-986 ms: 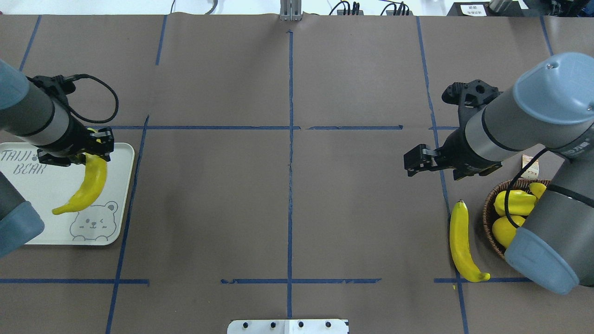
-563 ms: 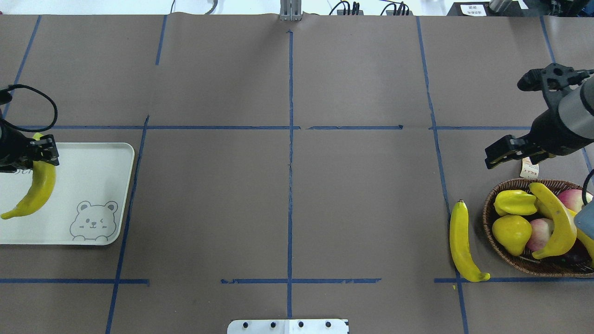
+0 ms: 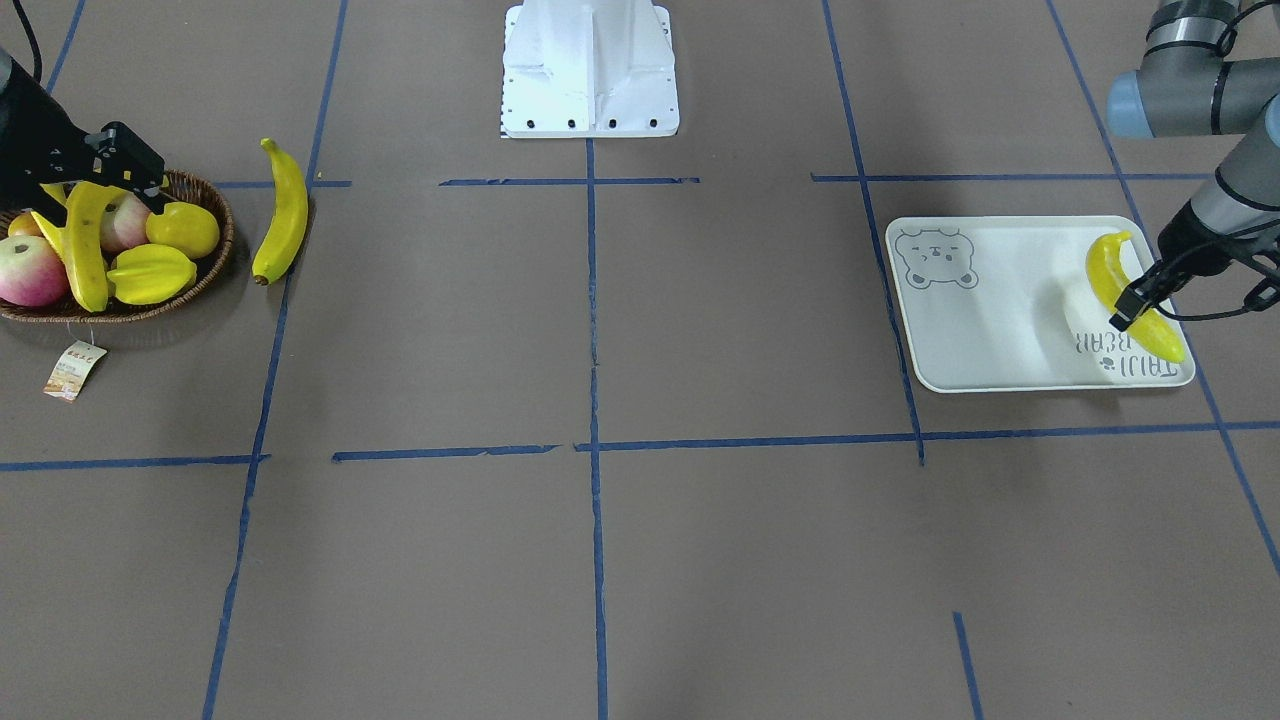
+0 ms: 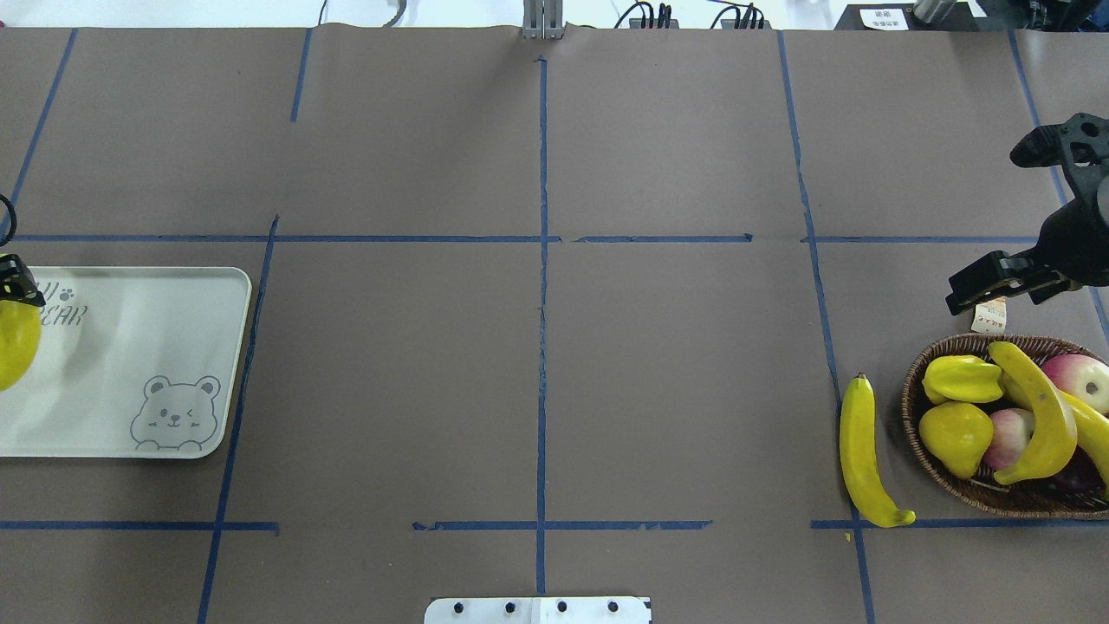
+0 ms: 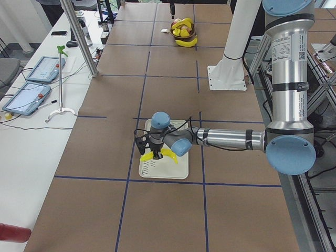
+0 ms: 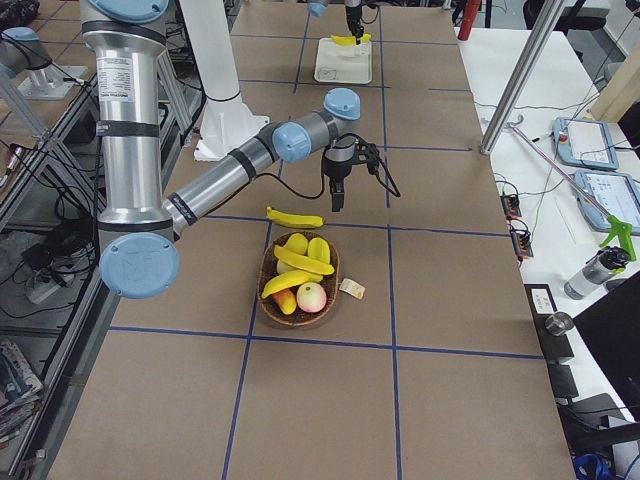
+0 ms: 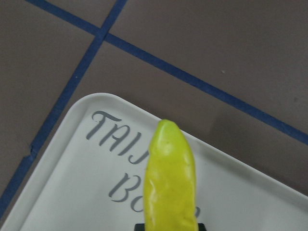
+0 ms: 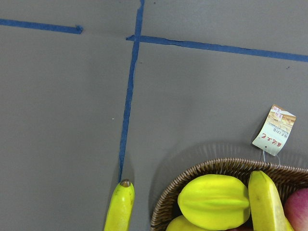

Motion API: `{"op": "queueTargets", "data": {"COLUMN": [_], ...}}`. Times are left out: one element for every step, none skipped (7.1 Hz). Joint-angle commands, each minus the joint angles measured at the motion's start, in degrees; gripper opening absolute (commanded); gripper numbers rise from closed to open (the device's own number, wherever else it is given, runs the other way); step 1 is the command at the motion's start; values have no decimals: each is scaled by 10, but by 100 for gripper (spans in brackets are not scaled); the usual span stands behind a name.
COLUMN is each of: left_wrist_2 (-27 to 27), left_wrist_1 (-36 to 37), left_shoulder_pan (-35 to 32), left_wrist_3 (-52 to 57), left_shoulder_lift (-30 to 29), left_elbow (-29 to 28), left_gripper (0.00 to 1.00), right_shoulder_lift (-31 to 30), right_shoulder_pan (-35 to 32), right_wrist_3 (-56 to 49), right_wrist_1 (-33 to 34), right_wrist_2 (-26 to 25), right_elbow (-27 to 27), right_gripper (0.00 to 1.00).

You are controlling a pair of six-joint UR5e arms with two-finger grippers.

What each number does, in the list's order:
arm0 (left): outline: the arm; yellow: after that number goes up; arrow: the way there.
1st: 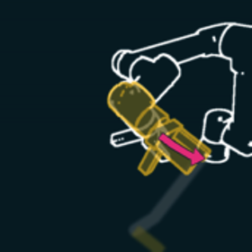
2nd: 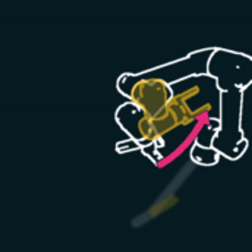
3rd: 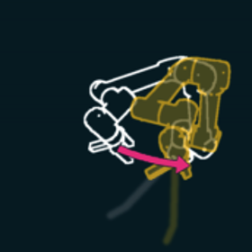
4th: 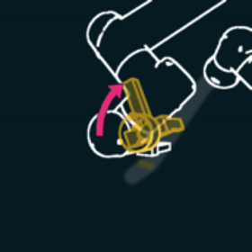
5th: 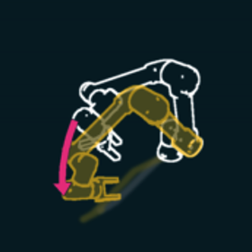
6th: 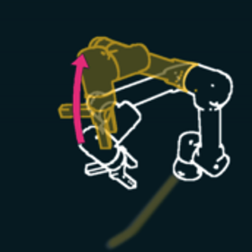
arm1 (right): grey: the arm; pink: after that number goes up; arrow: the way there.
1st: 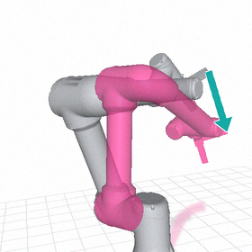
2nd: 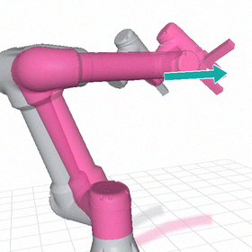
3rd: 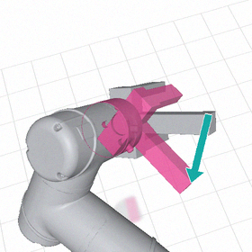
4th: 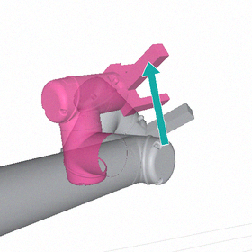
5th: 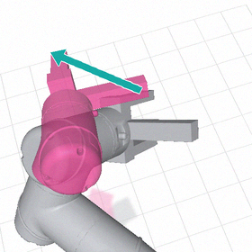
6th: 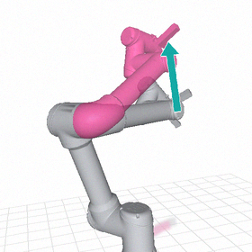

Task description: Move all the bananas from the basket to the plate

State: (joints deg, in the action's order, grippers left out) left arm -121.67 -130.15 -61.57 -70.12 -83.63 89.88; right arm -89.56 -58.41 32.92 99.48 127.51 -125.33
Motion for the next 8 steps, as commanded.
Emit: {"op": "queueTargets", "data": {"left_wrist_2": [-10, -11, -10, -11, -15, -61, -114, -147], "left_wrist_1": [-10, -16, -56, -81, -84, -85, -82, -79], "left_shoulder_pan": [-9, -9, -9, -8, -9, -11, -58, -78], "left_wrist_3": [37, 44, 73, 75, 75, 76, 76, 76], "left_shoulder_lift": [1, 2, 13, 15, 15, 14, 8, 7], "left_elbow": [-33, -37, -54, -69, -63, -59, -49, -21], "left_gripper": [5, 28, 97, 100, 100, 100, 100, 100], "right_shoulder_lift": [2, 3, 3, 4, 4, 7, 10, 11], "right_shoulder_pan": [0, 0, 0, 1, 1, 2, 18, 49], "right_wrist_3": [4, 5, 6, 7, 20, 55, 87, 134], "right_wrist_1": [-1, -1, -1, -1, -3, -7, -9, -9], "right_wrist_2": [0, 0, -1, -1, -1, -1, -3, -11], "right_elbow": [0, -1, 0, -1, -4, -8, -15, -27], "right_gripper": [100, 100, 100, 100, 100, 100, 100, 100]}}
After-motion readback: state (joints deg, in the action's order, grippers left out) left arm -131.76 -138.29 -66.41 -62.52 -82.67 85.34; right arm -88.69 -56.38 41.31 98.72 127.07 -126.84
